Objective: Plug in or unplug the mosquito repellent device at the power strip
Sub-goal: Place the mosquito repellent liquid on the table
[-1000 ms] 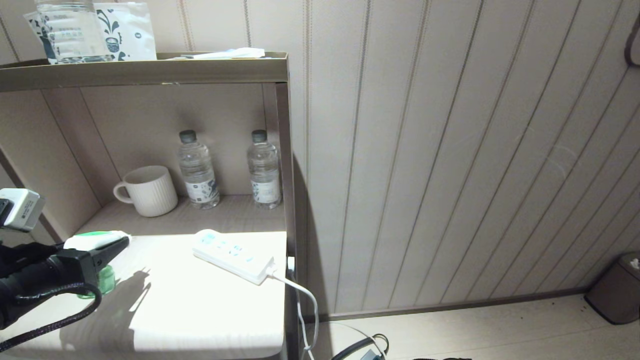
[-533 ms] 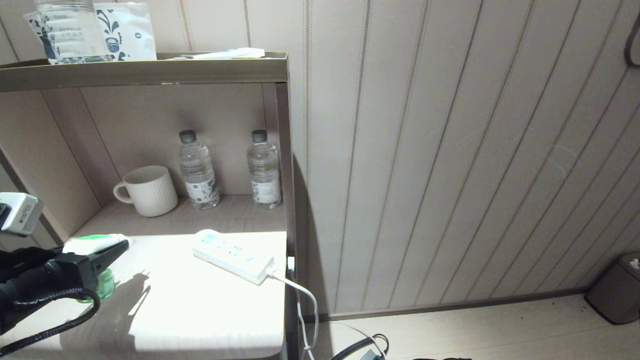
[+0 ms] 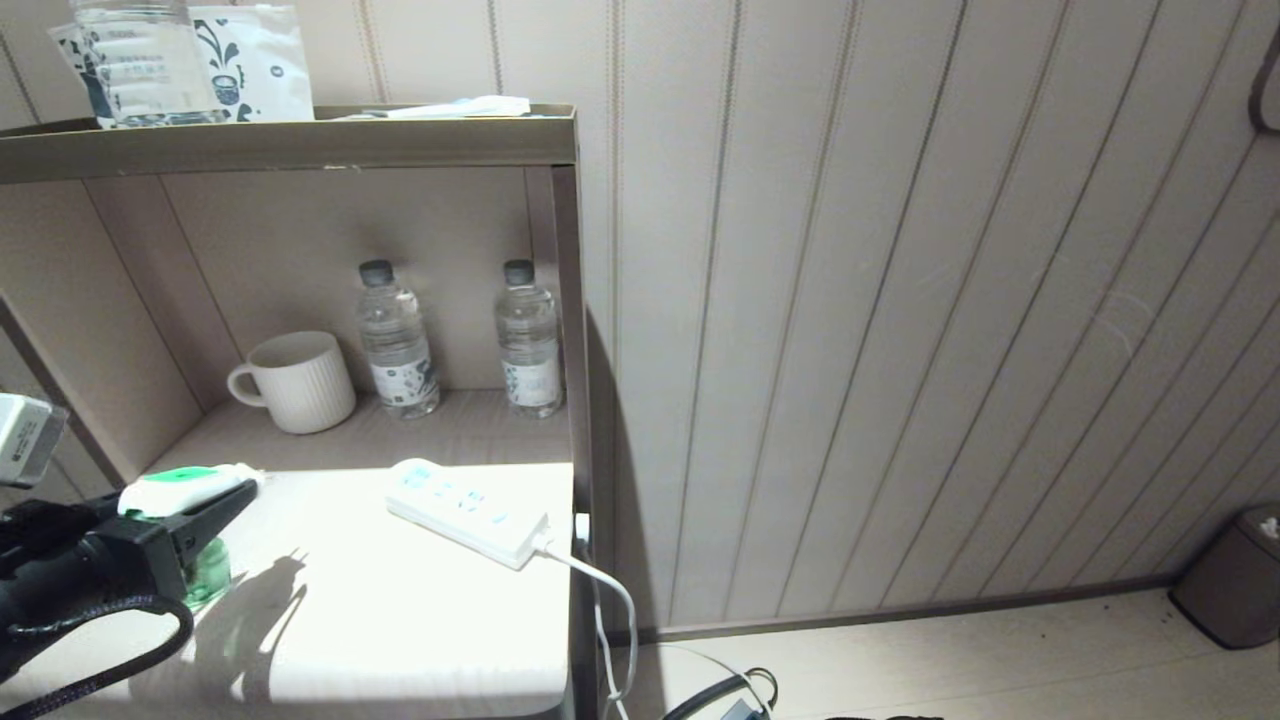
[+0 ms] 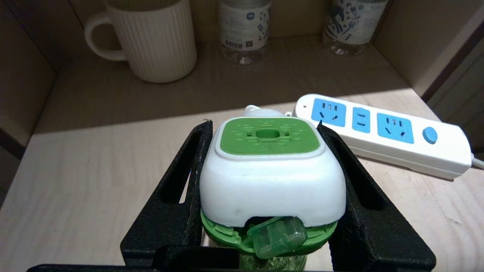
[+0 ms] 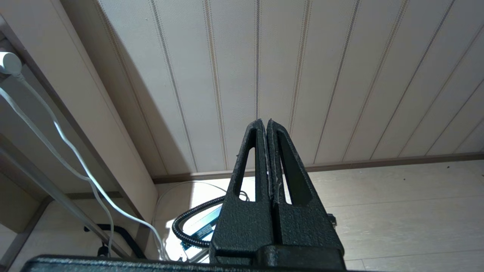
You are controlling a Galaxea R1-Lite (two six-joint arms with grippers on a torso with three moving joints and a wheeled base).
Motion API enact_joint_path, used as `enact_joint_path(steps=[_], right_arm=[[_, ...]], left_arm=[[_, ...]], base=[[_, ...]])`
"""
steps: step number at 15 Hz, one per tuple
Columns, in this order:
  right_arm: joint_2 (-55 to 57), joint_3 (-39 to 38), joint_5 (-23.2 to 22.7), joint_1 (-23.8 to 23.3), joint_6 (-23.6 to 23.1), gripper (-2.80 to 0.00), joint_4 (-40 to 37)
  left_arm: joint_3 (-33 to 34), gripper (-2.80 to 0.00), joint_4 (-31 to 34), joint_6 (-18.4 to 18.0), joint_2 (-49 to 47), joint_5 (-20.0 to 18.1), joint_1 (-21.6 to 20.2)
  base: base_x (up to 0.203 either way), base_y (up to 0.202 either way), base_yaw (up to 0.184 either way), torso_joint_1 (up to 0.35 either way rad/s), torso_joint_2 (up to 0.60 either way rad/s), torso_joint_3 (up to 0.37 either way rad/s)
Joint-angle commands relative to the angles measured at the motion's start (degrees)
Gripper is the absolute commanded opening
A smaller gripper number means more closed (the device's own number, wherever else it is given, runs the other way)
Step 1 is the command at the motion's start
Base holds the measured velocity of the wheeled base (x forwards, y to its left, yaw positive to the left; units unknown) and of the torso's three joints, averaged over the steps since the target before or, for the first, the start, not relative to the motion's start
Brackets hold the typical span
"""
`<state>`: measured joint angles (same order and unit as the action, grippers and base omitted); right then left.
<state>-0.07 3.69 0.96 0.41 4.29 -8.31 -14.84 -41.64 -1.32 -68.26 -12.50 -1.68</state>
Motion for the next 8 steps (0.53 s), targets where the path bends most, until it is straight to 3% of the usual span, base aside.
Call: enact_joint_path(steps=[1, 4, 6, 8], right_arm=[[0.07, 0.0, 0.0, 0.02, 0.02, -2.8, -0.04], [0.07, 0.0, 0.0, 0.02, 0.02, -2.8, -0.04], [0.07, 0.0, 0.0, 0.02, 0.02, -2.8, -0.04], [0.07, 0.0, 0.0, 0.02, 0.02, -2.8, -0.07]], left_arm=[[0.75, -2.8, -2.27, 0.02, 0.49, 0.01, -0.02], [0.39, -2.8, -6.06, 0.08, -3.78, 0.54, -0.12], [0.71, -2.8, -12.22, 0.17, -9.64, 1.91, -0.14], [2.81, -2.8, -22.38, 0.43, -16.64, 3.31, -0.16]], base=[[0.0, 0.0, 0.0, 0.0, 0.0, 0.0], [0.0, 0.0, 0.0, 0.0, 0.0, 0.0], [0.0, 0.0, 0.0, 0.0, 0.0, 0.0], [0.0, 0.0, 0.0, 0.0, 0.0, 0.0]])
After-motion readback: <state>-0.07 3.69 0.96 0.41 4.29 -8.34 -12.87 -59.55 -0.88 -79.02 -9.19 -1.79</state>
